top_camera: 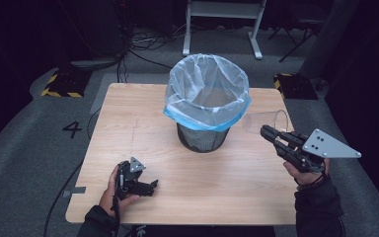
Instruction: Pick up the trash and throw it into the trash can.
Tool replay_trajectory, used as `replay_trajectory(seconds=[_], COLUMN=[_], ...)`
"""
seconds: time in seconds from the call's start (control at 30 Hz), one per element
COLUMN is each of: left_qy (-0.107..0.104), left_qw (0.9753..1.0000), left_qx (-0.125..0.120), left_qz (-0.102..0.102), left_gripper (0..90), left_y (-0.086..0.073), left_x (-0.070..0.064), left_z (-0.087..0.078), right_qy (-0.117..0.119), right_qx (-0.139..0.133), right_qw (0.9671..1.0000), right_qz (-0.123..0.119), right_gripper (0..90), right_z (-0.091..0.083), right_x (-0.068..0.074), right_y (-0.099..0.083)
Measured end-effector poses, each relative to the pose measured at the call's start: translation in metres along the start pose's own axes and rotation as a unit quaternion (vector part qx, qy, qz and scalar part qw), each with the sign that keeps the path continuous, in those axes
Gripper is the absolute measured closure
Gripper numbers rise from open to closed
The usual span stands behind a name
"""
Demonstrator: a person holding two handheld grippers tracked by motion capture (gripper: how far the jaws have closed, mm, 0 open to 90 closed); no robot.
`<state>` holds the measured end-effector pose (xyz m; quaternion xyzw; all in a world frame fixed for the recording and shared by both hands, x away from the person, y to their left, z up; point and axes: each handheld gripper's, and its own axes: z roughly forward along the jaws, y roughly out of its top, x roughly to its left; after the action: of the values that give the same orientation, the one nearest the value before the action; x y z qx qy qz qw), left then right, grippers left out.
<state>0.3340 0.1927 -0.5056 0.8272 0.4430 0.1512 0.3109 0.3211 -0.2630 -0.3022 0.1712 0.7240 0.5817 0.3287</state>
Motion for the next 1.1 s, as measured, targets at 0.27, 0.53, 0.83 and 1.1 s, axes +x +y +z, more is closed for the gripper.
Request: replay_trajectory(seconds=[0.27, 0.53, 0.83, 1.1], left_qy=[0.0, 0.0, 0.0, 0.0], left_qw=[1.0, 1.0, 1.0, 1.0], left_qx=[0.0, 0.0, 0.0, 0.0], left_qz=[0.0, 0.0, 0.0, 0.0], left_gripper=[0.1, 0.1, 0.1, 0.1], left_y=[0.0, 0.0, 0.0, 0.0], left_x=[0.0, 0.0, 0.0, 0.0], left_z=[0.0, 0.0, 0.0, 0.0], right_qy=[-0.008, -0.011, -0.017, -0.018], right_qx=[-0.01, -0.018, -0.026, -0.03], right_qw=[0.9999, 0.9997, 0.9995, 0.9993], right_qz=[-0.008, -0.009, -0.01, -0.014], right_gripper=[85.3, 85.3, 85.3, 85.3], right_z=[0.001, 0.005, 0.009, 0.016], right_x=[-0.002, -0.004, -0.003, -0.003], right_y=[0.012, 0.019, 0.023, 0.028])
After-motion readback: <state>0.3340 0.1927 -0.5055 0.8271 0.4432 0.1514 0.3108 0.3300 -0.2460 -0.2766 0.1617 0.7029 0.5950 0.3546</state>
